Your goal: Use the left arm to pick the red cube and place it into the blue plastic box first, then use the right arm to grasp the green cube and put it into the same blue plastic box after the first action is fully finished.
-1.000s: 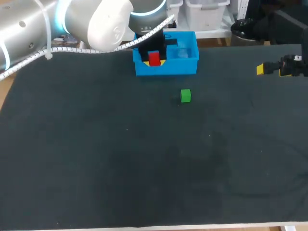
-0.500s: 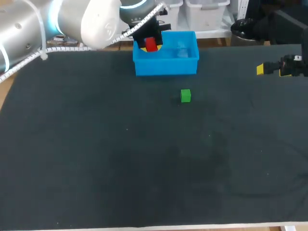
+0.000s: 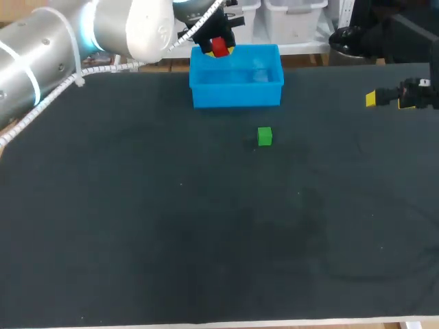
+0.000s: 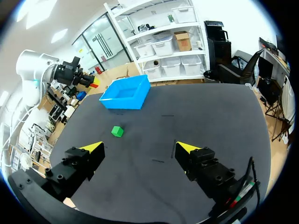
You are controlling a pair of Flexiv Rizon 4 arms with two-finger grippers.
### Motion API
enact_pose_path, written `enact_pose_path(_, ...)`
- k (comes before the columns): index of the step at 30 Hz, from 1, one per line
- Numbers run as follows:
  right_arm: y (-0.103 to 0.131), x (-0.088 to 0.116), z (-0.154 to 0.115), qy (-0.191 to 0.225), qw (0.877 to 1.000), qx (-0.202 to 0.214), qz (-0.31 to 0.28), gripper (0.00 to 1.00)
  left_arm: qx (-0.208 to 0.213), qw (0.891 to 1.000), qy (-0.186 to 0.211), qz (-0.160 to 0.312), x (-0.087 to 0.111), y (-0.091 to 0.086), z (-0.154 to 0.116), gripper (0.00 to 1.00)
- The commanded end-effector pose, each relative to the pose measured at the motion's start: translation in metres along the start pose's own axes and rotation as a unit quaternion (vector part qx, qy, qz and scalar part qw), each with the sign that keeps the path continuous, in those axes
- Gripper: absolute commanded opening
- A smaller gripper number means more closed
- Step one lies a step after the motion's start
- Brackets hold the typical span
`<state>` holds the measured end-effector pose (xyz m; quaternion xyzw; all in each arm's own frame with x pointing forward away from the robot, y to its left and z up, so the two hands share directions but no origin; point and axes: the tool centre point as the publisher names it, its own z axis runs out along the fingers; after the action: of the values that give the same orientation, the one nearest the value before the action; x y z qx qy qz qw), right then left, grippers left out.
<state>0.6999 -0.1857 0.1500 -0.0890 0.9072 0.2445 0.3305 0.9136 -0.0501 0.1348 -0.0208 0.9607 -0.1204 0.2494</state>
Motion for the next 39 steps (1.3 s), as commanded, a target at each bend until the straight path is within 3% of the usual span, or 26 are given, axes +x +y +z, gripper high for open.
enact_pose_path(1, 0.0, 0.0, 0.0, 0.0, 1.0, 0.001, 0.0, 1.0, 0.004, 1.0, 0.009, -0.001, -0.02, -0.006, 0.016, 0.0)
enact_pose_path(18, 0.0, 0.0, 0.0, 0.0, 1.0, 0.001, 0.0, 1.0, 0.026, 0.998, 0.022, -0.044, -0.041, -0.001, 0.063, 0.0)
enact_pose_path(36, 0.0, 0.0, 0.0, 0.0, 1.0, 0.001, 0.0, 1.0, 0.008, 0.997, 0.031, -0.072, -0.048, 0.007, 0.086, 0.0)
enact_pose_path(37, 0.0, 0.0, 0.0, 0.0, 1.0, 0.001, 0.0, 1.0, 0.005, 0.997, 0.031, -0.073, -0.048, 0.007, 0.086, 0.22)
enact_pose_path(39, 0.0, 0.0, 0.0, 0.0, 1.0, 0.001, 0.0, 1.0, 0.003, 0.997, 0.032, -0.074, -0.048, 0.008, 0.086, 1.0)
